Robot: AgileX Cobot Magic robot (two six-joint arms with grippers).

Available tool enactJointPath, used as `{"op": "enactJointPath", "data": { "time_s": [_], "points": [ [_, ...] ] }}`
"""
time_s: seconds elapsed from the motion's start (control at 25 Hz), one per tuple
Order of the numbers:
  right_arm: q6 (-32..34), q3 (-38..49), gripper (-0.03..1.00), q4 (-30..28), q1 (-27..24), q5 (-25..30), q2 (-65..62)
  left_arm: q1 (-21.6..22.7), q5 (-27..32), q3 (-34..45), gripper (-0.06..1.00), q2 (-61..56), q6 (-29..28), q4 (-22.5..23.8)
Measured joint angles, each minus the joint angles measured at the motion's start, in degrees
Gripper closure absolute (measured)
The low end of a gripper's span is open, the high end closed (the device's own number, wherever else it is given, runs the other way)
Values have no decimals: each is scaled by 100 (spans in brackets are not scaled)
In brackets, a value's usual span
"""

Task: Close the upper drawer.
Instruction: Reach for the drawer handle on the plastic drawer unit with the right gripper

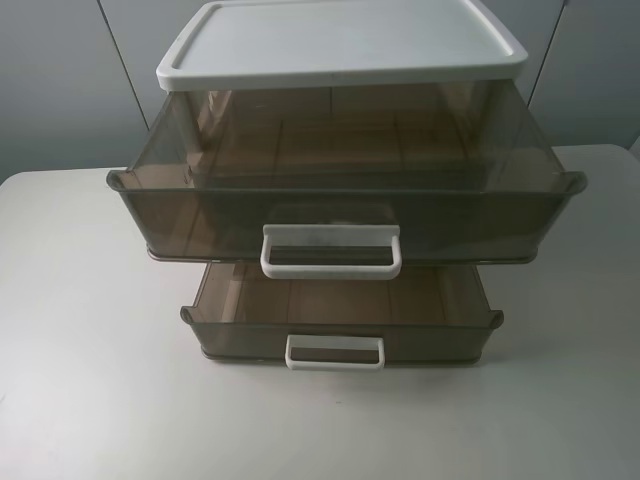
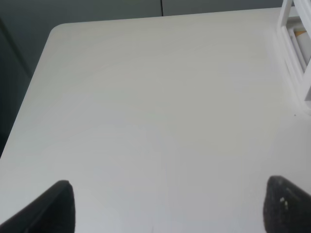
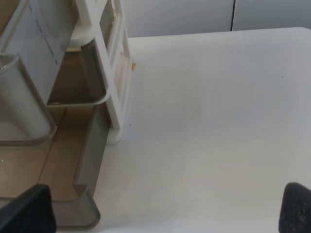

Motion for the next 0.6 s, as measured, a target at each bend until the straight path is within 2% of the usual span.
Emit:
{"op": "enactJointPath", "data": {
  "time_s": [0.6],
  "points": [
    [27,0,27,-13,0,0,0,0,0,0,20,0,0,0]
  ]
}}
